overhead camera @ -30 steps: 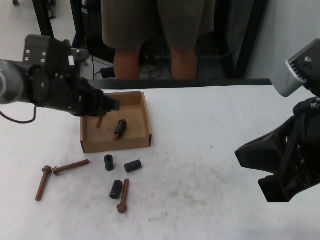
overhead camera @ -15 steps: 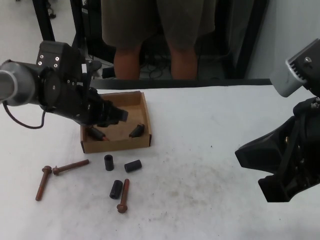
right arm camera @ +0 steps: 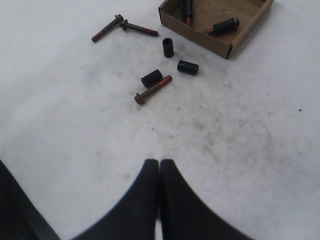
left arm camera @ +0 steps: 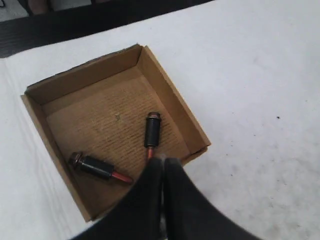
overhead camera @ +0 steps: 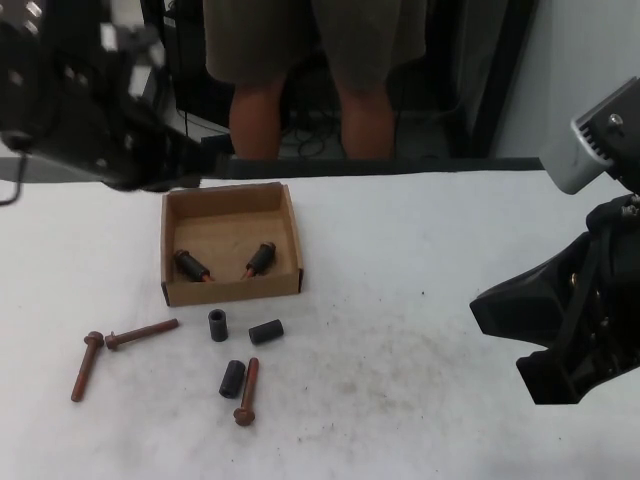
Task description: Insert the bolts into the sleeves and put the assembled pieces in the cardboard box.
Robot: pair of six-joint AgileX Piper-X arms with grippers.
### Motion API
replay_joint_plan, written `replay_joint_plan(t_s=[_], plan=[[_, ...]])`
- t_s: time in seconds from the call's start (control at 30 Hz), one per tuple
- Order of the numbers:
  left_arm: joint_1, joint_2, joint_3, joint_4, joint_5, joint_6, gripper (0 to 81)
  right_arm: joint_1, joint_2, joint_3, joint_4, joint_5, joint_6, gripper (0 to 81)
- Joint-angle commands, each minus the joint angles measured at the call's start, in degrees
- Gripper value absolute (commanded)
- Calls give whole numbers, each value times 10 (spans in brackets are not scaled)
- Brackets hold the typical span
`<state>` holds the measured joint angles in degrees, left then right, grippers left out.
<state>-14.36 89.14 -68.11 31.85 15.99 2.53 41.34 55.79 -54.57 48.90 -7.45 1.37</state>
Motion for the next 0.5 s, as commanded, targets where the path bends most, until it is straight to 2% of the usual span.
replay_joint_plan(t_s=[0.0, 0.2, 0.27, 0.47], plan=[[-2, -98, 32, 48, -19, -39, 8, -3, -4, -3, -3, -1, -5, 3], [-6, -258, 143, 48, -30, -73, 8, -3, -4, -3, -3, -1, -10, 3], [-9, -314, 187, 48, -30, -81, 8, -3, -4, -3, -3, -1, -35, 3], [-9, -498, 281, 48, -28, -134, 8, -3, -4, -3, -3, -1, -27, 3]])
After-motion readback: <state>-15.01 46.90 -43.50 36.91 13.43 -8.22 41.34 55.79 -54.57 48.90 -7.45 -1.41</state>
